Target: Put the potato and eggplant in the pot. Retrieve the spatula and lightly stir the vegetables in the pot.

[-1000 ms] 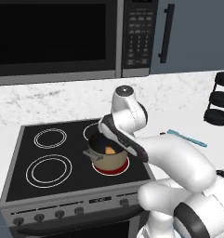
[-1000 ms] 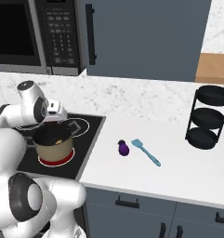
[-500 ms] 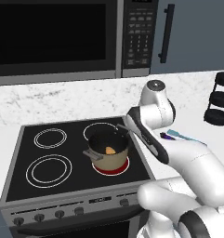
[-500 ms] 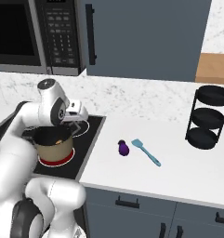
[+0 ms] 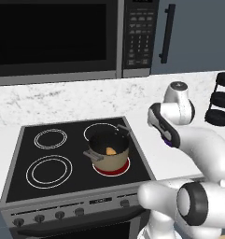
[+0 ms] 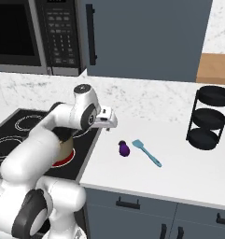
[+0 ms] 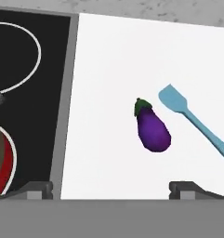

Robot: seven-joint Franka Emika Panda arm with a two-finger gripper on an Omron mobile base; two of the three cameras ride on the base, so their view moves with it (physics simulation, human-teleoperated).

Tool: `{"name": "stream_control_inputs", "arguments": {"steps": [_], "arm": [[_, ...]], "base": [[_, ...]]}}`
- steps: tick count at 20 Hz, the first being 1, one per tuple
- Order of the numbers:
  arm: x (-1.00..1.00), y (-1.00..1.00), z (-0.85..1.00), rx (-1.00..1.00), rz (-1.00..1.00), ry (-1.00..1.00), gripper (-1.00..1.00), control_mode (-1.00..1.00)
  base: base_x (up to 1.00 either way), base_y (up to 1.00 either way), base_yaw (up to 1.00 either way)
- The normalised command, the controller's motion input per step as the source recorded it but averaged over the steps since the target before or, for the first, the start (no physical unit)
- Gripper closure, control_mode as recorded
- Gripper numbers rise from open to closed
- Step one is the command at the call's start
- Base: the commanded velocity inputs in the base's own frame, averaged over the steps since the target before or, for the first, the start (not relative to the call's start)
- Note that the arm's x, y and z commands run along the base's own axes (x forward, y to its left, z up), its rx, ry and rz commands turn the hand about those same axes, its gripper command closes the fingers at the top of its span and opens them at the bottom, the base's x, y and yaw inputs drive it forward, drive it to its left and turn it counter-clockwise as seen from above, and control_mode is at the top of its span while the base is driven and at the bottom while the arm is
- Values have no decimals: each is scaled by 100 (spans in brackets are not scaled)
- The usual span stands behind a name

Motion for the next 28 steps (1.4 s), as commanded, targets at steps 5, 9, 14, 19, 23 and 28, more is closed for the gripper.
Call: {"name": "stream_control_inputs", "arguments": {"steps": [5, 9, 14, 19, 23, 28], "arm": [[28, -99, -23, 0, -3, 5, -100, -100], [23, -82, -37, 0, 0, 7, -100, -100], [29, -32, -57, 0, 1, 11, -100, -100], [26, -1, -58, 0, 11, 14, -100, -100], [19, 2, -38, 0, 15, 11, -100, -100], [13, 1, -35, 0, 14, 7, -100, -100]], "base": [[0, 0, 0], [0, 0, 0], [0, 0, 0], [0, 0, 0], [0, 0, 0], [0, 0, 0]]}}
